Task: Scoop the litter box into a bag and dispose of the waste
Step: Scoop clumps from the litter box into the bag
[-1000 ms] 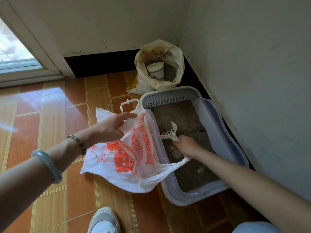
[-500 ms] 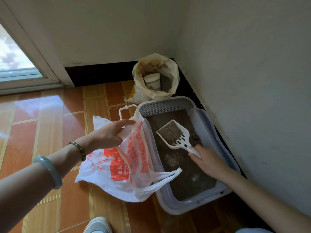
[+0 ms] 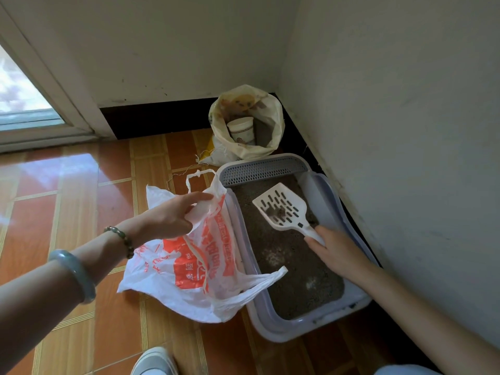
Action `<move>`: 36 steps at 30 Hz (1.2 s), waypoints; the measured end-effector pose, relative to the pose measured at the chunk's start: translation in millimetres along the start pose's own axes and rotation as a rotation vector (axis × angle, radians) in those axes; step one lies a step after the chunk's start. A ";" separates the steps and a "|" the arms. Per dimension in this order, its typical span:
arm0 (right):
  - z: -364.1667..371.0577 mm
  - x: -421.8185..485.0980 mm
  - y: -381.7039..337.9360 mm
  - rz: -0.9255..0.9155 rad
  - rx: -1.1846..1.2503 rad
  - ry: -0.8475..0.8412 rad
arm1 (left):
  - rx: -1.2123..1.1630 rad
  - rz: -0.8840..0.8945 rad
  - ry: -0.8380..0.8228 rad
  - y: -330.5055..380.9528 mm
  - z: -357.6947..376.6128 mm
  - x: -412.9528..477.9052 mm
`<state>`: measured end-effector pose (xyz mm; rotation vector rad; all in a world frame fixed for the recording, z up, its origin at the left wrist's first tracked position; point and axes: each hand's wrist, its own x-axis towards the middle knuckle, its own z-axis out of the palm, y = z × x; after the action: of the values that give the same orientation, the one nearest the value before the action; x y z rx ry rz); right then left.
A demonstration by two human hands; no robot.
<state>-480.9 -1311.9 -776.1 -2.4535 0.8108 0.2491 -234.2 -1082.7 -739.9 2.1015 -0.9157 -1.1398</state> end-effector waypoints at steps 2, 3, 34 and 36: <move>-1.7 -0.5 -0.8 -0.012 -0.026 0.015 | 0.002 0.001 0.001 -0.6 -0.1 -0.7; -1.7 -0.9 -1.0 -0.019 -0.038 0.010 | 0.001 0.000 0.000 -0.9 -0.1 -1.0; -74.5 -5.3 -69.8 -0.093 -0.157 0.062 | -0.365 0.003 -0.078 6.1 -13.2 -9.8; -97.4 -13.5 -89.6 -0.112 -0.184 0.040 | -0.475 -0.001 -0.126 10.0 -14.2 -8.9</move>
<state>-437.6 -1298.0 -651.0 -2.6739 0.6905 0.2428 -228.4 -1079.4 -721.5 1.6602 -0.6194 -1.3490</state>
